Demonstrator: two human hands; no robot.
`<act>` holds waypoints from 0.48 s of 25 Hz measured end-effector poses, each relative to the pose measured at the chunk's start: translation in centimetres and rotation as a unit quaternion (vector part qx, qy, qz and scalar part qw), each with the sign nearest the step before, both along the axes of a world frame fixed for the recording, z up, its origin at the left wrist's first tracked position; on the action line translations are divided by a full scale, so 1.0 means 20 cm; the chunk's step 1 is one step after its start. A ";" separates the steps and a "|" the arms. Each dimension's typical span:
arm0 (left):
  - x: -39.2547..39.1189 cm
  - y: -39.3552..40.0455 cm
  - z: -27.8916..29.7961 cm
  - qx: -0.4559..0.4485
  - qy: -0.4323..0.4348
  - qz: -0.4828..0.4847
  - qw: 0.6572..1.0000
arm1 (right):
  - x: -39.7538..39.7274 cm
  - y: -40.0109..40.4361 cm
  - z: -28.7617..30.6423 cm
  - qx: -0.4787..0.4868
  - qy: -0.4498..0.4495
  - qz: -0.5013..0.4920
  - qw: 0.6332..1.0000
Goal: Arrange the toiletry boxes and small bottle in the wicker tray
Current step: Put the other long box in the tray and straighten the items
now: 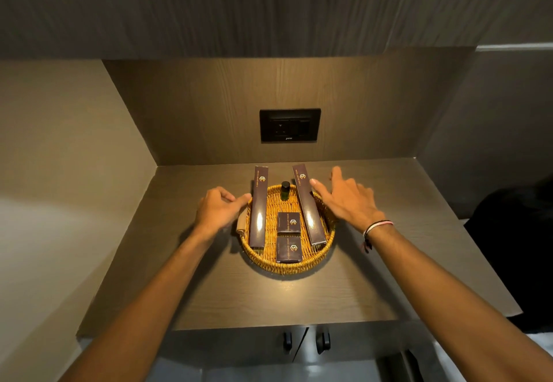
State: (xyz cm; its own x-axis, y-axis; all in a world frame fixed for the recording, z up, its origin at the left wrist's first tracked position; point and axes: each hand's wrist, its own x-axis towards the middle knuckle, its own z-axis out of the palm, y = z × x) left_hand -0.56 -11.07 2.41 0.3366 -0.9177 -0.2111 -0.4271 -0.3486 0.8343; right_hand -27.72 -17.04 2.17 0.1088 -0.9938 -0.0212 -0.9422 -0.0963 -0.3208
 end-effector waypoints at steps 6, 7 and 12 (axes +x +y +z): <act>-0.09 -0.15 0.05 0.038 0.211 -0.026 0.976 | 0.09 -0.11 0.06 0.224 -0.410 -0.079 0.880; -0.10 -0.17 0.03 0.045 0.224 -0.024 0.973 | 0.11 -0.10 0.05 0.239 -0.427 -0.084 0.868; -0.10 -0.17 -0.04 0.020 0.250 0.015 0.968 | 0.12 -0.08 0.00 0.218 -0.459 -0.109 0.854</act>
